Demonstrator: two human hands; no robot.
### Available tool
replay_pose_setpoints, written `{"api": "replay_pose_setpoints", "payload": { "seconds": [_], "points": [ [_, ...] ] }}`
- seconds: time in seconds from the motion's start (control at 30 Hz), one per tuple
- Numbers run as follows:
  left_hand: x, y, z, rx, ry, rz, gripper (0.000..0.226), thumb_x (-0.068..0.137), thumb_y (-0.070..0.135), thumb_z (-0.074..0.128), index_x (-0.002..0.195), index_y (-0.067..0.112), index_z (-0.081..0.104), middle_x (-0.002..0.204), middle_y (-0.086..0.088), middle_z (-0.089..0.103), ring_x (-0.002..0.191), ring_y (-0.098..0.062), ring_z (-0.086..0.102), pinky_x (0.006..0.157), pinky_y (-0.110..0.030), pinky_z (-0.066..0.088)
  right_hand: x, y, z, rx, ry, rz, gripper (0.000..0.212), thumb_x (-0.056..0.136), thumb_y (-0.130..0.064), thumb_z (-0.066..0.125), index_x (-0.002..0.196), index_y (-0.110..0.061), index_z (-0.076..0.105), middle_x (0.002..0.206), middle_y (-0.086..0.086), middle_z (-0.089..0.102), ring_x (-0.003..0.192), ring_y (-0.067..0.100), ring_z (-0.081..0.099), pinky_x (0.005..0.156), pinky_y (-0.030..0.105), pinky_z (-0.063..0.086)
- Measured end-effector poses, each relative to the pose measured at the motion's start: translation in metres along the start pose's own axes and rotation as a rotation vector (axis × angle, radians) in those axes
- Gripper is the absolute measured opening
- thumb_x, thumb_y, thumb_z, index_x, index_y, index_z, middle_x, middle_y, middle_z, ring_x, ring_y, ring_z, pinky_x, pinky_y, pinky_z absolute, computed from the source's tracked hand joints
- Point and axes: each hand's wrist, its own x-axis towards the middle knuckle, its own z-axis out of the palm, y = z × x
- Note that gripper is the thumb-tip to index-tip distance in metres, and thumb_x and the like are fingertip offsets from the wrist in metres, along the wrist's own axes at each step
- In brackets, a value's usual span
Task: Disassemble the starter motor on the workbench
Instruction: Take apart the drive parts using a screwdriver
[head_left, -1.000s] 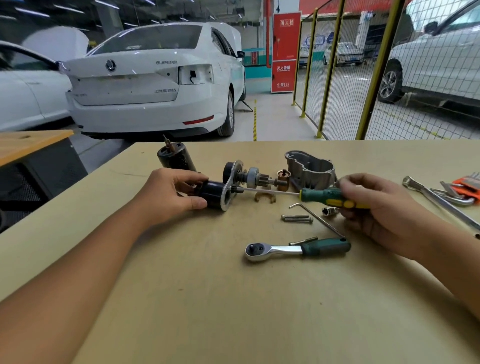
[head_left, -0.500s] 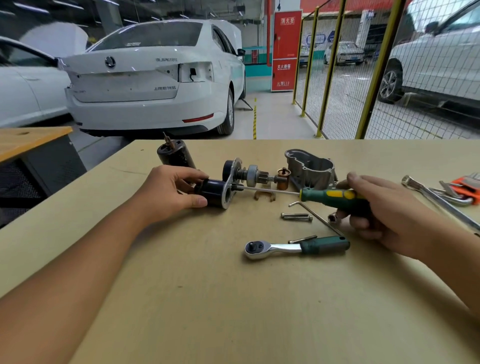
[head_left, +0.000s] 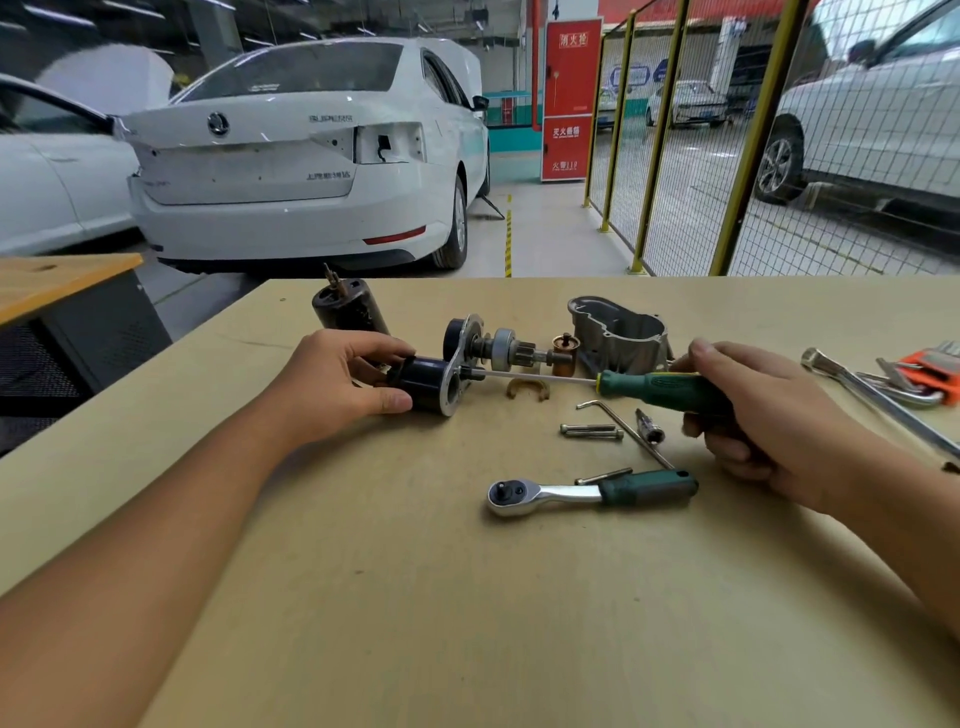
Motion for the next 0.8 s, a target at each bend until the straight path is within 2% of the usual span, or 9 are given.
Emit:
{"api": "replay_pose_setpoints", "payload": {
  "seconds": [0.1, 0.2, 0.27, 0.37, 0.47, 0.57, 0.63, 0.7, 0.8],
  "points": [
    [0.0003, -0.0008, -0.0001, -0.005, -0.001, -0.001, 0.057, 0.067, 0.014, 0.096, 0.102, 0.052, 0.072, 0.097, 0.025, 0.075, 0.086, -0.006, 0.072, 0.075, -0.024, 0.056, 0.0002, 0.0010, -0.0020, 0.104, -0.031, -0.036, 0.024, 0.081, -0.037, 0.076, 0.098, -0.022, 0.072, 0.075, 0.016, 0.066, 0.046, 0.015, 0.040, 0.041, 0.022, 0.034],
    [0.0001, -0.0011, -0.0005, -0.009, -0.001, -0.005, 0.057, 0.068, 0.014, 0.095, 0.099, 0.056, 0.072, 0.098, 0.025, 0.075, 0.087, -0.006, 0.071, 0.075, -0.024, 0.055, 0.0012, 0.0046, -0.0034, 0.282, -0.052, -0.049, 0.042, 0.060, -0.012, 0.086, 0.099, -0.020, 0.074, 0.079, 0.009, 0.068, 0.054, 0.013, 0.045, 0.044, 0.025, 0.040],
    [0.0001, -0.0014, -0.0007, -0.014, -0.003, -0.007, 0.057, 0.068, 0.014, 0.095, 0.098, 0.057, 0.072, 0.099, 0.024, 0.075, 0.087, -0.005, 0.071, 0.074, -0.021, 0.055, -0.0007, 0.0035, -0.0004, 0.285, -0.078, -0.027, 0.040, 0.063, -0.021, 0.088, 0.100, -0.019, 0.073, 0.080, 0.008, 0.068, 0.056, 0.014, 0.047, 0.045, 0.025, 0.042],
    [-0.0001, -0.0005, -0.0006, -0.022, -0.001, -0.012, 0.057, 0.068, 0.013, 0.095, 0.099, 0.055, 0.072, 0.098, 0.024, 0.075, 0.087, -0.004, 0.071, 0.070, -0.014, 0.053, -0.0020, 0.0005, 0.0024, 0.148, -0.045, 0.004, 0.043, 0.071, -0.054, 0.077, 0.097, -0.020, 0.072, 0.079, 0.013, 0.070, 0.048, 0.015, 0.046, 0.040, 0.024, 0.037],
    [-0.0001, -0.0002, -0.0006, -0.034, -0.002, -0.021, 0.057, 0.068, 0.011, 0.095, 0.100, 0.053, 0.073, 0.097, 0.023, 0.075, 0.085, -0.004, 0.071, 0.068, -0.012, 0.053, 0.0004, 0.0020, -0.0020, 0.161, -0.063, -0.020, 0.032, 0.071, -0.032, 0.082, 0.100, -0.022, 0.073, 0.088, 0.019, 0.066, 0.051, 0.016, 0.047, 0.043, 0.026, 0.040],
    [-0.0002, -0.0005, -0.0009, -0.038, -0.006, -0.032, 0.056, 0.068, 0.012, 0.095, 0.102, 0.051, 0.073, 0.098, 0.023, 0.075, 0.086, -0.005, 0.071, 0.068, -0.011, 0.052, -0.0002, 0.0060, -0.0014, 0.258, -0.079, -0.033, 0.046, 0.062, -0.009, 0.086, 0.103, -0.022, 0.073, 0.099, 0.016, 0.062, 0.058, 0.016, 0.050, 0.050, 0.028, 0.048],
    [-0.0004, -0.0005, -0.0012, -0.039, -0.008, -0.036, 0.056, 0.068, 0.012, 0.095, 0.103, 0.050, 0.073, 0.098, 0.024, 0.075, 0.087, -0.006, 0.071, 0.068, -0.011, 0.052, -0.0024, 0.0031, 0.0046, 0.285, -0.096, -0.018, 0.039, 0.068, -0.026, 0.086, 0.103, -0.020, 0.071, 0.091, 0.014, 0.064, 0.055, 0.015, 0.046, 0.046, 0.028, 0.043],
    [-0.0003, -0.0008, -0.0013, -0.047, -0.011, -0.040, 0.056, 0.069, 0.011, 0.095, 0.104, 0.049, 0.073, 0.098, 0.023, 0.075, 0.088, -0.007, 0.072, 0.068, -0.011, 0.053, -0.0030, -0.0004, 0.0065, 0.179, -0.049, 0.020, 0.033, 0.084, -0.048, 0.072, 0.103, -0.022, 0.069, 0.080, 0.019, 0.067, 0.047, 0.017, 0.044, 0.041, 0.026, 0.038],
    [-0.0005, -0.0006, -0.0013, -0.052, -0.014, -0.047, 0.056, 0.070, 0.009, 0.094, 0.106, 0.047, 0.073, 0.099, 0.022, 0.075, 0.088, -0.008, 0.072, 0.068, -0.011, 0.053, -0.0011, -0.0016, 0.0023, 0.126, -0.049, 0.016, 0.025, 0.090, -0.041, 0.069, 0.108, -0.024, 0.068, 0.076, 0.021, 0.068, 0.045, 0.019, 0.044, 0.041, 0.025, 0.036]
  ]
}}
